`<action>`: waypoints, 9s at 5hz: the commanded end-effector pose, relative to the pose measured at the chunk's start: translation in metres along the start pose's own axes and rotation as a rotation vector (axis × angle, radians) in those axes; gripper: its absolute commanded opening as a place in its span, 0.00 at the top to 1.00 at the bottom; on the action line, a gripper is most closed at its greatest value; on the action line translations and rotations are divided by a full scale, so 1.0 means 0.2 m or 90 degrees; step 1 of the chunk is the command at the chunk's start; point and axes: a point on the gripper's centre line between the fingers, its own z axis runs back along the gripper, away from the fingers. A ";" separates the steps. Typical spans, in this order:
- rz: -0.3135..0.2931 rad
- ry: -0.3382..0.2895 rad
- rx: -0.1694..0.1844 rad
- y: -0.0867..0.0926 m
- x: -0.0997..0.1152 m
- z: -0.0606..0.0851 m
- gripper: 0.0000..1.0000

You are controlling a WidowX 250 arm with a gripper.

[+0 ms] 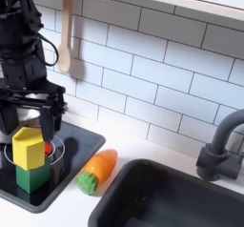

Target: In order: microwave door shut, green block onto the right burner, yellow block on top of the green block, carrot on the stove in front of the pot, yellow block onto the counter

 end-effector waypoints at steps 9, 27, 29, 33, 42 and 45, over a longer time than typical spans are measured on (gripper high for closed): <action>-0.043 -0.019 0.072 -0.25 -0.03 -0.24 0.00; 0.025 -0.019 0.060 -0.34 0.21 -0.49 0.00; 0.084 -0.059 0.089 -0.33 0.25 -0.43 0.00; 0.064 -0.038 0.093 -0.33 0.24 -0.46 1.00; 0.077 -0.046 0.069 -0.36 0.23 -0.38 0.00; 0.113 -0.056 0.082 -0.35 0.33 -0.40 0.00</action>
